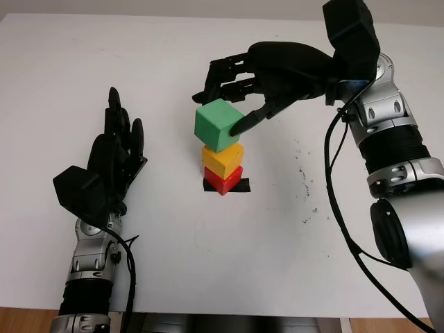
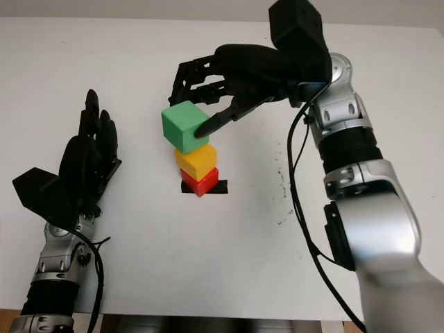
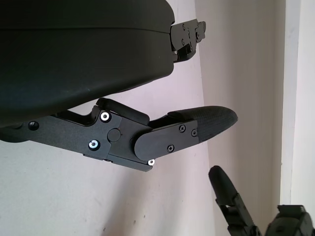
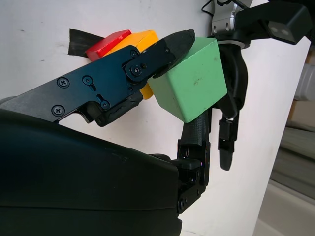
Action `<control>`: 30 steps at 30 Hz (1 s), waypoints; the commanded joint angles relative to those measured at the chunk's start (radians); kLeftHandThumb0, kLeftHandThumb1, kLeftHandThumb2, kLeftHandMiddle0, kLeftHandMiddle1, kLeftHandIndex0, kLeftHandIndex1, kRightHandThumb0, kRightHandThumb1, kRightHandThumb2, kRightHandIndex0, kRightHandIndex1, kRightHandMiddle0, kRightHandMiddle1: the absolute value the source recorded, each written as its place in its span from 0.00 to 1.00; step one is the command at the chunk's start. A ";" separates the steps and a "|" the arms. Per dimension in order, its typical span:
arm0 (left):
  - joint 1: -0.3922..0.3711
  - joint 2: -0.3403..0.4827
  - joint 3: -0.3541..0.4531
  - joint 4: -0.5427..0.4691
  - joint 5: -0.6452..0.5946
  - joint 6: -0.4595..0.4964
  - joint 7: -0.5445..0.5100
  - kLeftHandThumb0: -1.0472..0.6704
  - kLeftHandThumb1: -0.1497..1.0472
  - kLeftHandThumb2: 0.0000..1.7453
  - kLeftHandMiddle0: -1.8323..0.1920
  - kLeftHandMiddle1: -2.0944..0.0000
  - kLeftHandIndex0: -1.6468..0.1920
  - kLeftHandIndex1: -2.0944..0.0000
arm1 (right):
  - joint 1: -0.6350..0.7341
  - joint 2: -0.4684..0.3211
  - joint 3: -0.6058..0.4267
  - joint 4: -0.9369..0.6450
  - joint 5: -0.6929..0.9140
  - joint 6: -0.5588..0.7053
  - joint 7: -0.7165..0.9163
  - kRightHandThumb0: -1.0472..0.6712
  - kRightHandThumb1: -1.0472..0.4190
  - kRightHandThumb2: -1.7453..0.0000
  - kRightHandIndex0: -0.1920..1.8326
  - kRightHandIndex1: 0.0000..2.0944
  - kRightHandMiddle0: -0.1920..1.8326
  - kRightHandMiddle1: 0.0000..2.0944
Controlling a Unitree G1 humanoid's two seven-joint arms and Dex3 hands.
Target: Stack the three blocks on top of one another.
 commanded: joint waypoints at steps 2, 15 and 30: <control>0.030 -0.004 0.002 -0.007 -0.005 0.003 0.000 0.24 1.00 0.37 1.00 1.00 1.00 1.00 | -0.027 -0.003 0.002 0.005 -0.009 -0.020 0.000 0.33 0.07 0.97 0.24 0.01 0.29 0.79; 0.025 -0.001 0.000 -0.004 -0.003 0.006 0.000 0.23 1.00 0.37 1.00 1.00 1.00 1.00 | -0.025 -0.011 0.007 0.020 -0.030 -0.034 0.023 0.33 0.06 0.97 0.24 0.02 0.29 0.79; 0.027 0.003 0.002 -0.009 -0.003 0.008 0.000 0.24 1.00 0.37 1.00 1.00 1.00 1.00 | -0.016 -0.017 0.007 0.021 -0.039 -0.027 0.037 0.33 0.06 0.97 0.25 0.02 0.30 0.79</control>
